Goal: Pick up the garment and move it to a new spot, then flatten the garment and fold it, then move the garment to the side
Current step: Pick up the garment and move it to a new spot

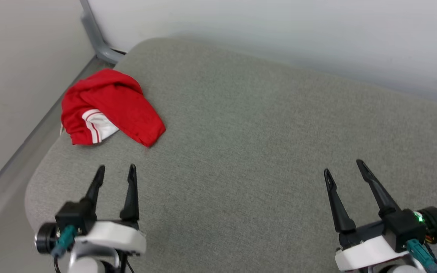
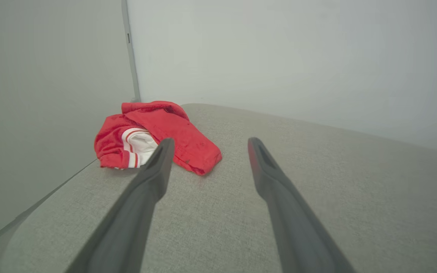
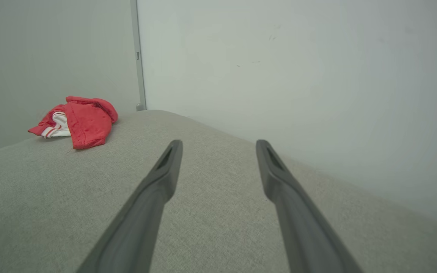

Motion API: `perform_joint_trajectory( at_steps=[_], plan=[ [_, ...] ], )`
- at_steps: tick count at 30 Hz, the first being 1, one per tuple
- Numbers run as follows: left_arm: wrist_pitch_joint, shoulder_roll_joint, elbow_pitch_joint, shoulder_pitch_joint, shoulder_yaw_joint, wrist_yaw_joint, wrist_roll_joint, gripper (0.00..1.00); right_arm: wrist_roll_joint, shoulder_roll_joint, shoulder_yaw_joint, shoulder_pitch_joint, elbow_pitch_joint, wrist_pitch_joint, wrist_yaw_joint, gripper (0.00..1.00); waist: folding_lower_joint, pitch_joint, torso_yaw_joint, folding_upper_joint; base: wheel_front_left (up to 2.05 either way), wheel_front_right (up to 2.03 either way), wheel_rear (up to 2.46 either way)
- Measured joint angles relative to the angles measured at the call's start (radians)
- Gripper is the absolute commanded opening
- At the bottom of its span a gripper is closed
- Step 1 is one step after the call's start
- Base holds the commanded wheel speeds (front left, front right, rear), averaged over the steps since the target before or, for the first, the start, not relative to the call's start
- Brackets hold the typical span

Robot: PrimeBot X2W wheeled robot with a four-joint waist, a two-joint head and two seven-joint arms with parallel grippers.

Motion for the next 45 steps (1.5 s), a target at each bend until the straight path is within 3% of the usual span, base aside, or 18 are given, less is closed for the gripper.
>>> perform_joint_trajectory(
  at_steps=[7,9,14,16,21,24,28,35,36,37,40,45],
  plan=[
    [0.002,0.114,0.253,-0.257,0.016,-0.041,0.017,1.00,-0.061,-0.009,0.003,-0.057,-0.036,0.000,0.000,1.00,0.0001,0.116,-0.037,0.0000,0.00,0.00,0.00],
    [0.045,0.155,0.329,-0.334,0.012,-0.049,-0.005,1.00,-0.072,-0.020,0.009,-0.072,-0.044,0.000,0.000,1.00,0.0001,0.152,-0.052,0.0000,0.00,0.00,0.00],
    [0.234,0.266,0.470,-0.538,-0.011,-0.058,-0.112,1.00,-0.087,-0.039,0.017,-0.110,-0.075,0.000,0.000,1.00,0.0002,0.241,-0.090,0.0000,0.00,0.00,0.00],
    [0.337,0.300,0.509,-0.601,-0.035,-0.058,-0.201,1.00,-0.093,-0.047,0.023,-0.124,-0.090,0.000,0.000,1.00,0.0002,0.275,-0.106,0.0000,0.00,0.00,0.00],
    [0.585,0.386,0.561,-0.720,-0.089,-0.061,-0.394,1.00,-0.103,-0.060,0.035,-0.156,-0.125,0.000,0.000,1.00,0.0003,0.355,-0.146,0.0000,0.00,0.00,0.00],
    [0.689,0.443,0.602,-0.764,-0.104,-0.061,-0.444,1.00,-0.110,-0.068,0.043,-0.173,-0.145,0.000,0.000,1.00,0.0003,0.398,-0.169,0.0000,0.00,0.00,0.00],
    [0.750,0.489,0.660,-0.808,-0.106,-0.061,-0.485,1.00,-0.115,-0.072,0.047,-0.186,-0.161,0.000,0.000,1.00,0.0003,0.444,-0.201,0.0000,0.00,0.00,0.00],
    [0.765,0.530,0.747,-0.849,-0.126,-0.061,-0.510,1.00,-0.122,-0.073,0.043,-0.188,-0.169,0.000,0.000,1.00,0.0001,0.488,-0.242,0.0000,0.00,0.00,0.00],
    [0.777,0.529,0.757,-0.852,-0.128,-0.061,-0.522,0.89,-0.124,-0.073,0.043,-0.188,-0.169,0.000,0.000,1.00,0.0001,0.490,-0.245,0.0000,0.00,0.00,0.00],
    [0.796,0.528,0.758,-0.856,-0.138,-0.061,-0.538,0.04,-0.125,-0.073,0.042,-0.188,-0.169,0.000,0.000,1.00,0.0001,0.491,-0.247,0.0000,0.00,0.00,0.00],
    [0.812,0.526,0.749,-0.856,-0.163,-0.059,-0.575,0.00,-0.128,-0.072,0.037,-0.188,-0.166,0.000,0.000,1.00,0.0001,0.484,-0.246,0.0000,0.00,0.00,0.00],
    [0.746,0.528,0.750,-0.840,-0.200,-0.059,-0.587,0.00,-0.133,-0.065,0.038,-0.190,-0.148,0.000,0.000,1.00,0.0001,0.450,-0.241,0.0000,0.00,0.00,0.00]
  ],
)
